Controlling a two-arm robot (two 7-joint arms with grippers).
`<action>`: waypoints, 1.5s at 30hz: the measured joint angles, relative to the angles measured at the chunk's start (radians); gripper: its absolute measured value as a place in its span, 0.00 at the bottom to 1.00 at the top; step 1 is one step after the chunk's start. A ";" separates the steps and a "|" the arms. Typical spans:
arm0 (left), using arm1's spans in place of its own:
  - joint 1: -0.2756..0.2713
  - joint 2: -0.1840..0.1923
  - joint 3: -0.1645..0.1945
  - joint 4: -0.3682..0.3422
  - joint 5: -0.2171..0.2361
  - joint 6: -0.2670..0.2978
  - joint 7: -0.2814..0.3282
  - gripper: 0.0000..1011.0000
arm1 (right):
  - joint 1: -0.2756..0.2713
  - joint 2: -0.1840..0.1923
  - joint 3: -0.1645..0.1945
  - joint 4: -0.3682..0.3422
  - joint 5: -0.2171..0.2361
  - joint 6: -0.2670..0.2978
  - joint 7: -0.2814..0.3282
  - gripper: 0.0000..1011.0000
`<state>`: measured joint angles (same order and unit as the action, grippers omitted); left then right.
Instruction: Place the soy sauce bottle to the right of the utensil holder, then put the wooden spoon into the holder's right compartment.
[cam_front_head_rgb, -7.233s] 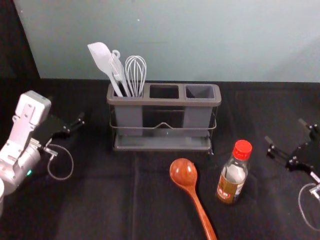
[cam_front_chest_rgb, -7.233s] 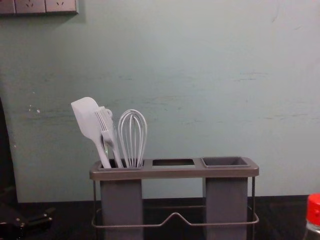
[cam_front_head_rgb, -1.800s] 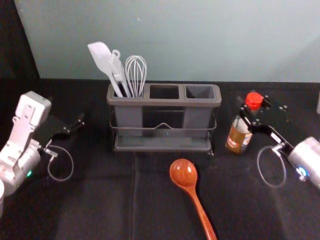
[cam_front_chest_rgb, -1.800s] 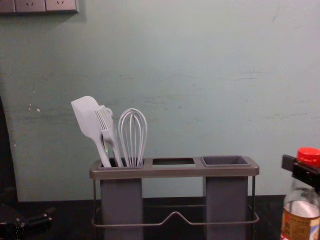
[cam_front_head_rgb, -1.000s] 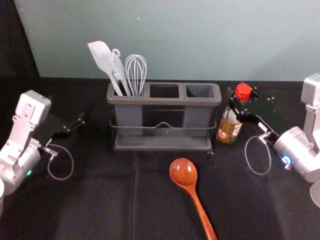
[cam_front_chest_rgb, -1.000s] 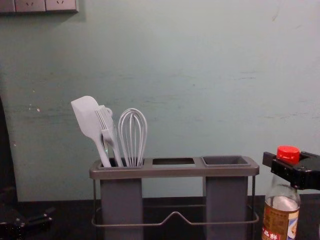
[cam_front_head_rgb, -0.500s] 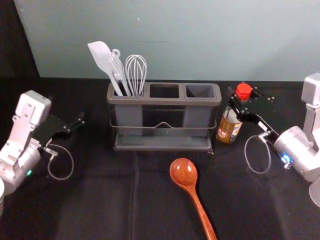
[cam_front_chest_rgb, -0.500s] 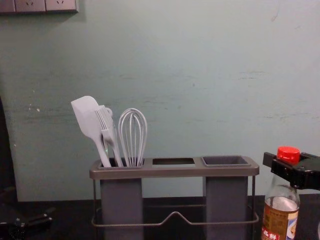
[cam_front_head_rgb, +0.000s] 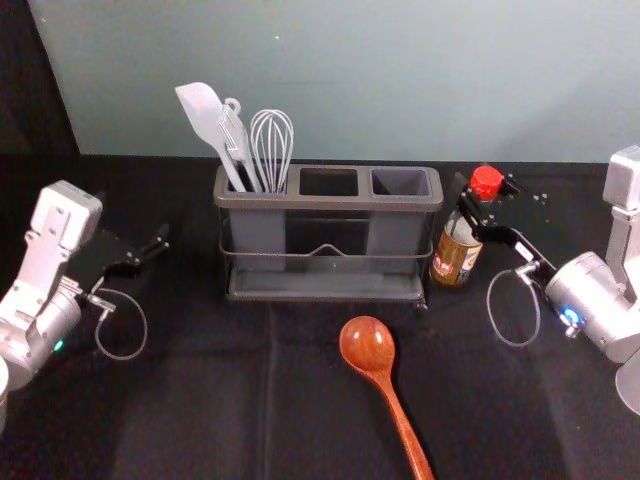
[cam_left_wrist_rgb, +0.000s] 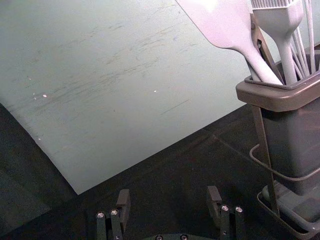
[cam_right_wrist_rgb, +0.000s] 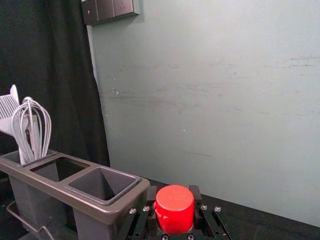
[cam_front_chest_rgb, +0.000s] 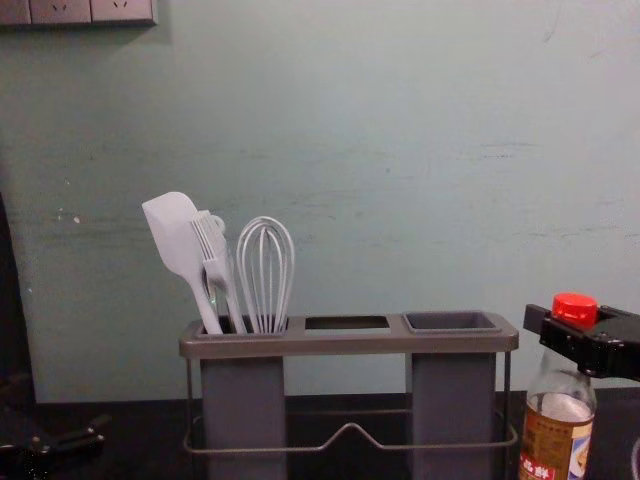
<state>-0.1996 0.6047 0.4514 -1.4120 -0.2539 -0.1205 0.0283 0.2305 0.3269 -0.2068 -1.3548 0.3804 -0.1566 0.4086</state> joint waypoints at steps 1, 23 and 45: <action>0.000 0.000 0.000 0.000 0.000 0.000 0.000 0.99 | 0.000 -0.001 0.000 0.001 0.001 -0.001 0.000 0.39; 0.000 0.000 0.000 0.000 0.000 0.000 0.000 0.99 | -0.079 0.061 0.043 -0.231 0.049 0.019 0.003 0.99; 0.000 0.000 0.000 0.000 0.000 0.000 0.000 0.99 | -0.208 0.234 -0.108 -0.400 0.037 0.129 0.138 0.99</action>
<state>-0.1995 0.6047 0.4514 -1.4120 -0.2539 -0.1205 0.0283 0.0220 0.5610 -0.3148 -1.7545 0.4172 -0.0276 0.5471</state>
